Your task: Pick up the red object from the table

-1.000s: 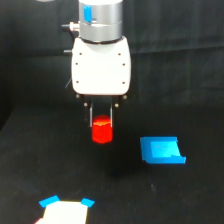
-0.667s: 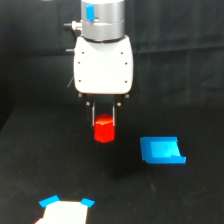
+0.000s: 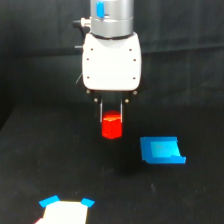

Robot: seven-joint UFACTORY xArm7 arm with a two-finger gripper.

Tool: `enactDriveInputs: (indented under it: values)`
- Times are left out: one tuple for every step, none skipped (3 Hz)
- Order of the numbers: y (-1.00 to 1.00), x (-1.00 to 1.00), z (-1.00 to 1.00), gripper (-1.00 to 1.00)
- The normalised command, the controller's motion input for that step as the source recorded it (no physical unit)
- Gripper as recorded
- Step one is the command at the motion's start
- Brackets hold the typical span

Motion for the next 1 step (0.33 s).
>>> enactDriveInputs:
  values:
    - [-0.57,-0.6,0.26,-0.44]
